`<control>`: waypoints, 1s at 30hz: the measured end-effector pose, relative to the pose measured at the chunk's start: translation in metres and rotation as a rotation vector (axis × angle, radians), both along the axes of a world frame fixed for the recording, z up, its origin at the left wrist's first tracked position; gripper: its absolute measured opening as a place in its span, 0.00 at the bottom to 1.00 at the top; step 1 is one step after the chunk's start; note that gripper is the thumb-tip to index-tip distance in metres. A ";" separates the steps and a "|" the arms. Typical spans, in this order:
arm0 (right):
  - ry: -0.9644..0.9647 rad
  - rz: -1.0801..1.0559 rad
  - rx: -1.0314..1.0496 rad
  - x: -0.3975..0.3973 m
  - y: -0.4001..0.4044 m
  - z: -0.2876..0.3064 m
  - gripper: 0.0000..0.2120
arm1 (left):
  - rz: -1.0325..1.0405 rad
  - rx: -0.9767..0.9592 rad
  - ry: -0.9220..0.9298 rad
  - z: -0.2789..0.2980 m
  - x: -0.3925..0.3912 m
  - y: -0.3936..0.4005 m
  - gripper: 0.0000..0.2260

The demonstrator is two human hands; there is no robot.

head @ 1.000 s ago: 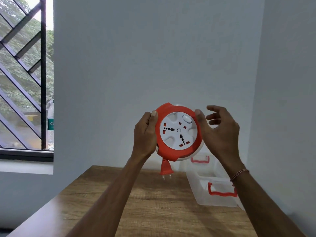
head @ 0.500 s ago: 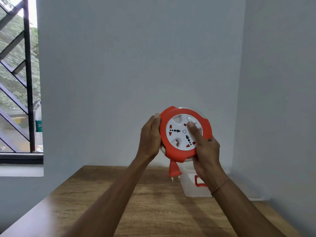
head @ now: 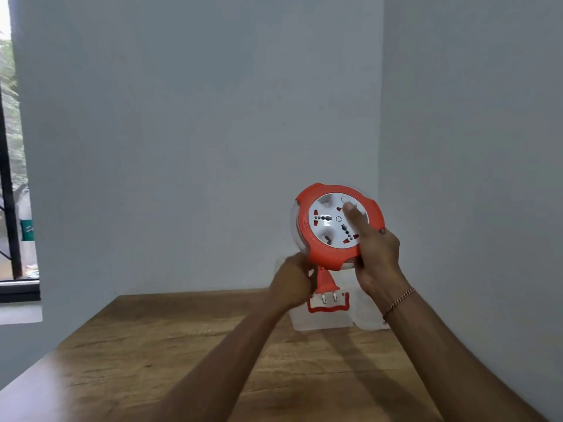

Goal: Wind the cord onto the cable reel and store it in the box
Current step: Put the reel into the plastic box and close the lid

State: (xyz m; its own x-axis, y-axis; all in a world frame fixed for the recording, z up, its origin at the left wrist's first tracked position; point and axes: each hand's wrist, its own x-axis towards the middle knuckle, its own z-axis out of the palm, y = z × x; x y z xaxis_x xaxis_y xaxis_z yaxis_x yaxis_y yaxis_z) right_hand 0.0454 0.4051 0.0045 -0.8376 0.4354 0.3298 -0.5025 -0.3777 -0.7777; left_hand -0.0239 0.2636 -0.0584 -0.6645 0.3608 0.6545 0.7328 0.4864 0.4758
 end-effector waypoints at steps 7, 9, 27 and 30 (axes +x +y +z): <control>-0.027 -0.007 0.004 0.007 0.030 -0.003 0.27 | 0.260 -0.451 0.216 -0.040 0.003 0.046 0.20; -0.035 -0.010 0.006 0.008 0.037 -0.005 0.27 | 0.299 -0.489 0.302 -0.044 0.002 0.047 0.18; -0.076 0.083 -0.028 -0.004 0.013 -0.014 0.30 | 0.226 -0.397 -0.171 -0.020 -0.006 -0.110 0.15; -0.096 0.109 0.016 -0.008 -0.001 -0.017 0.31 | 0.145 -0.319 -0.319 -0.016 -0.002 -0.142 0.10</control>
State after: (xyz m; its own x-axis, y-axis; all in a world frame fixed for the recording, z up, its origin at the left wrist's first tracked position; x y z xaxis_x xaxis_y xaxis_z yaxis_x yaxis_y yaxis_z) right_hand 0.0373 0.4037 -0.0122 -0.9077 0.3355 0.2520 -0.3822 -0.4135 -0.8264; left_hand -0.0262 0.1212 -0.0740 -0.8726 0.3991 0.2815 0.4882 0.7313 0.4764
